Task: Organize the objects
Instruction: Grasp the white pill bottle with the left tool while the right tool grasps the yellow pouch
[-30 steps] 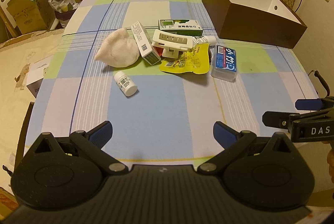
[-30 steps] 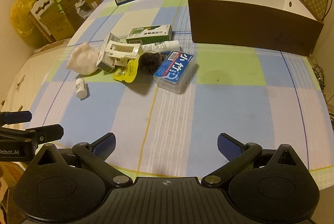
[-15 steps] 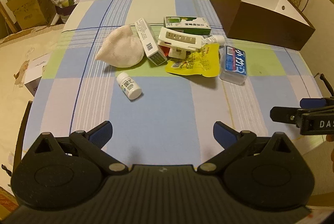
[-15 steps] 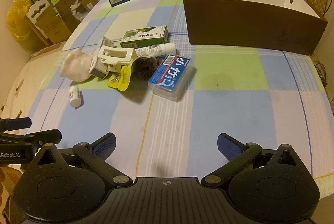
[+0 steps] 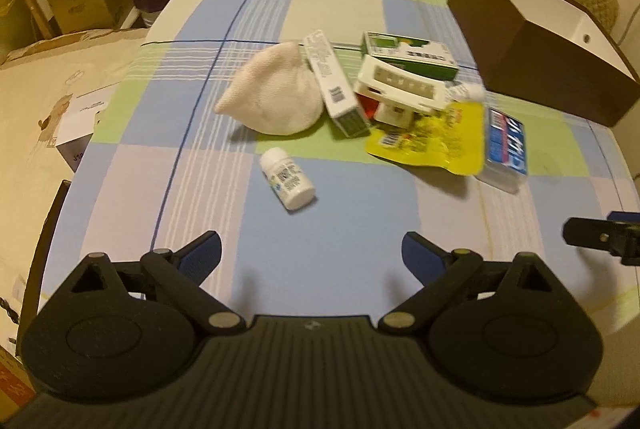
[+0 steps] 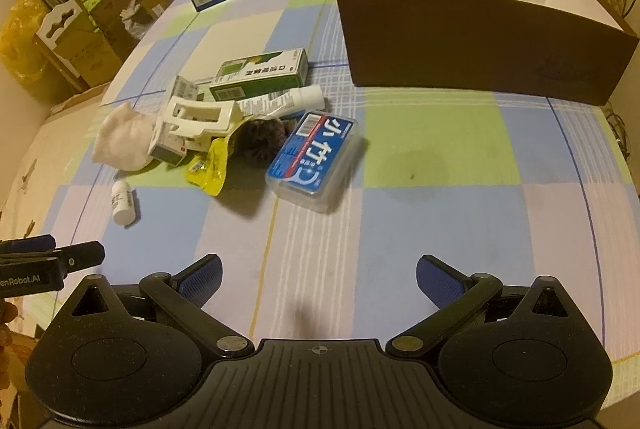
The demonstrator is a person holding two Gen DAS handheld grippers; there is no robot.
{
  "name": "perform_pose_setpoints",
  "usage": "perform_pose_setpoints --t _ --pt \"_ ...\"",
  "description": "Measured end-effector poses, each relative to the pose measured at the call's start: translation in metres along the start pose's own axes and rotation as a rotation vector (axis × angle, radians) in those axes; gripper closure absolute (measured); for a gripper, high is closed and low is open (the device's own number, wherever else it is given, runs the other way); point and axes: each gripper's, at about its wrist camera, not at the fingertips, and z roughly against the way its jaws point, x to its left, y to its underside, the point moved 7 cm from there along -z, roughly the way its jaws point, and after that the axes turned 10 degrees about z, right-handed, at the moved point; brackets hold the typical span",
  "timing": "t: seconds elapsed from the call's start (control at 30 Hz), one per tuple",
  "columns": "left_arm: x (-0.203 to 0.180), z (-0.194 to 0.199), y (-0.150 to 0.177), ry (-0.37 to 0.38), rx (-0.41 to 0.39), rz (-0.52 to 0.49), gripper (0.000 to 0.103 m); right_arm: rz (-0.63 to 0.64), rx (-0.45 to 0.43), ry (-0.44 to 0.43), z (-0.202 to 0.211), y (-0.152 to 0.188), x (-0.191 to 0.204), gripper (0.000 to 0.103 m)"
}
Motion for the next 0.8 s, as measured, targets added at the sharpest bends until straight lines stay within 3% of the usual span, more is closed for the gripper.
perform_pose_setpoints --t 0.2,0.33,0.6,0.8 --pt "0.005 -0.018 -0.011 -0.02 -0.014 0.011 0.016 -0.007 -0.01 0.004 -0.006 -0.01 -0.007 0.002" --pt "0.009 -0.03 -0.02 -0.022 -0.015 0.027 0.034 -0.022 -0.01 0.014 -0.01 -0.015 -0.015 0.002" --pt "0.009 -0.052 -0.04 -0.042 -0.023 0.034 0.042 -0.041 -0.002 0.027 -0.016 -0.02 -0.026 0.002" --pt "0.01 -0.068 -0.044 -0.05 0.008 0.052 0.059 -0.052 -0.003 0.028 -0.018 -0.024 -0.031 0.002"
